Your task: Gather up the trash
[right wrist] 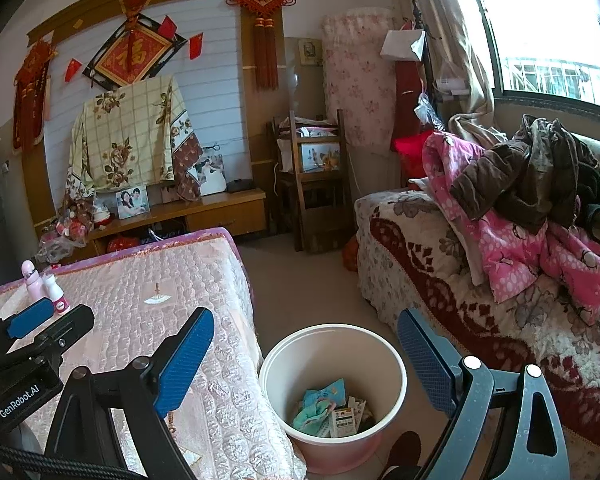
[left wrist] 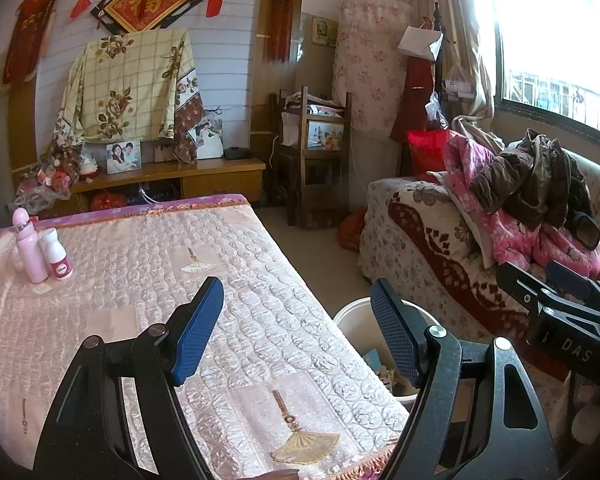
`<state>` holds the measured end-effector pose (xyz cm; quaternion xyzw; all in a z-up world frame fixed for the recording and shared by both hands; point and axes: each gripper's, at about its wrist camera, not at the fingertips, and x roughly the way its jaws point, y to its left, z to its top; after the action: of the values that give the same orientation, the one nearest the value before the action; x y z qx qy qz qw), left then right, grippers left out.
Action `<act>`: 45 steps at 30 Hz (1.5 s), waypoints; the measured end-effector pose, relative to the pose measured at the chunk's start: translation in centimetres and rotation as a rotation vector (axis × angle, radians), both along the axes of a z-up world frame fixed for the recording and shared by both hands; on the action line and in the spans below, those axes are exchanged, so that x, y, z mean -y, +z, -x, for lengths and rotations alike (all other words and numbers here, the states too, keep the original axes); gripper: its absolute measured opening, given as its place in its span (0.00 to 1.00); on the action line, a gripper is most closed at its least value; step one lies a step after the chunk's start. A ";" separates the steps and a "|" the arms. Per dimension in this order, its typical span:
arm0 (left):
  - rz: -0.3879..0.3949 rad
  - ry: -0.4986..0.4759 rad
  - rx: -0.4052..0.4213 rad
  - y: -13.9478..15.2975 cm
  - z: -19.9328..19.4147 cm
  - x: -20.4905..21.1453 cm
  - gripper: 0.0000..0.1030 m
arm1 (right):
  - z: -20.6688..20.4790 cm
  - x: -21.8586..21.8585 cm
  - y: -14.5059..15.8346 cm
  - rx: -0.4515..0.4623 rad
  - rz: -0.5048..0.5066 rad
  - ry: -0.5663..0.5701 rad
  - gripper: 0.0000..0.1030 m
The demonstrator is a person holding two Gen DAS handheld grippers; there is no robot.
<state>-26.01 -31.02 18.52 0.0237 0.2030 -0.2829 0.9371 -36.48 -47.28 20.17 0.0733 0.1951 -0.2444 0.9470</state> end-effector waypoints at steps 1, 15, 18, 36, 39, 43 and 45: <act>-0.001 0.000 0.000 0.0 0.0 0.1 0.73 | 0.0 0.0 0.0 -0.001 0.000 0.001 0.89; 0.003 -0.001 -0.004 0.0 -0.1 0.0 0.73 | -0.1 0.3 -0.9 -0.012 -0.005 -0.002 0.89; 0.006 -0.001 -0.011 -0.3 -0.3 -0.2 0.73 | -0.1 0.4 -1.1 -0.013 -0.007 -0.002 0.89; 0.003 -0.003 -0.011 -0.5 -0.4 -0.2 0.73 | -0.1 0.8 -2.0 -0.028 -0.014 -0.003 0.90; 0.006 -0.005 -0.016 -0.6 -0.4 -0.2 0.73 | -0.1 0.8 -2.1 -0.028 -0.013 -0.003 0.90; 0.000 -0.008 -0.018 -0.9 -0.4 -0.1 0.73 | -0.1 0.8 -2.1 -0.029 -0.015 -0.004 0.90; 0.000 -0.010 -0.021 -1.2 -0.4 0.0 0.73 | -0.2 1.0 -2.2 -0.032 -0.018 -0.003 0.90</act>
<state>-25.62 -31.00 17.31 0.0218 0.2130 -0.2876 0.9335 -36.26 -48.28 17.96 0.0779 0.2124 -0.2452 0.9427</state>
